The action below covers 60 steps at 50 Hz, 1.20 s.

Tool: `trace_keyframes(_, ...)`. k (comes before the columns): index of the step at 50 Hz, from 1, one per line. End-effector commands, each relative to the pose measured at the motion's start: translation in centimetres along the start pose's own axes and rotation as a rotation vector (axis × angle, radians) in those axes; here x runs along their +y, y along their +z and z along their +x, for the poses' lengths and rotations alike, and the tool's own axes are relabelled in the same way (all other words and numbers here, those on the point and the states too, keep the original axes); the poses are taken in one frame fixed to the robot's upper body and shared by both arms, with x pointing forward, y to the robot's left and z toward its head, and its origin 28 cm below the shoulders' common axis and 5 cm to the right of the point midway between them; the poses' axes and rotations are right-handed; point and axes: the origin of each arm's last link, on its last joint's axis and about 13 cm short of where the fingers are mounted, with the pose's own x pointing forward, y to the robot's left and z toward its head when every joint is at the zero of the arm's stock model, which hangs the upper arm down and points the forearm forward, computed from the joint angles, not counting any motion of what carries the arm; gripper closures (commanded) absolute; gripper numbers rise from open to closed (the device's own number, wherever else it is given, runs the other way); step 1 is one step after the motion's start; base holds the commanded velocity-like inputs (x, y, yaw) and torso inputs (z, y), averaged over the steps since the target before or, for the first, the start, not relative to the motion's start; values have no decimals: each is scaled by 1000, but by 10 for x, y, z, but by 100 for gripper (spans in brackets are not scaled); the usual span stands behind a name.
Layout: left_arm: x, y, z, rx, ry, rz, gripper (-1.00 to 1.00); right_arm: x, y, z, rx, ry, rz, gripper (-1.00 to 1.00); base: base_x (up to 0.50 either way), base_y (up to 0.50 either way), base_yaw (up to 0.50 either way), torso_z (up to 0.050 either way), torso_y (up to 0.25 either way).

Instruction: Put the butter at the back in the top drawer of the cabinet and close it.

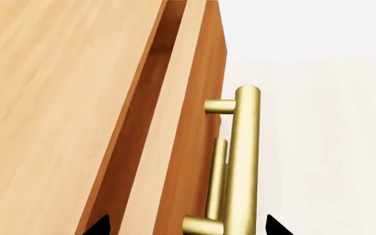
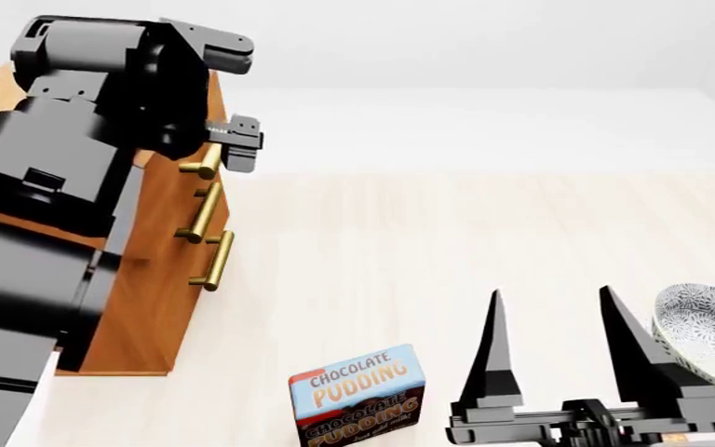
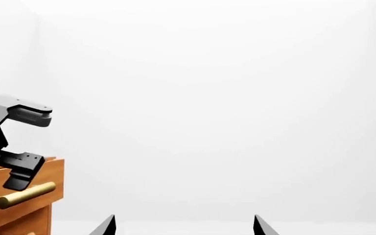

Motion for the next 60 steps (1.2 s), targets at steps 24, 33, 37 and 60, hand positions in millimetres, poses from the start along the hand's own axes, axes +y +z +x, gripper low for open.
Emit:
trace_keyframes(24, -11, -20, 17, 74, -88, -5, -100, 1, -2, 1, 7, 1, -1, -100, 0, 0, 0, 0, 0)
trace_keyframes(33, -21, -19, 8, 101, -197, -24, -100, 1, 0, 0, 3, 2, -3, -100, 0, 0, 0, 0, 0)
trace_keyframes(37, -26, -18, 1, 118, -266, -50, -100, 2, 0, 0, 2, 3, -3, -100, 0, 0, 0, 0, 0)
trace_keyframes(60, -41, -14, -33, 83, -421, -66, -100, 4, -1, -1, 6, 8, 1, -100, 0, 0, 0, 0, 0)
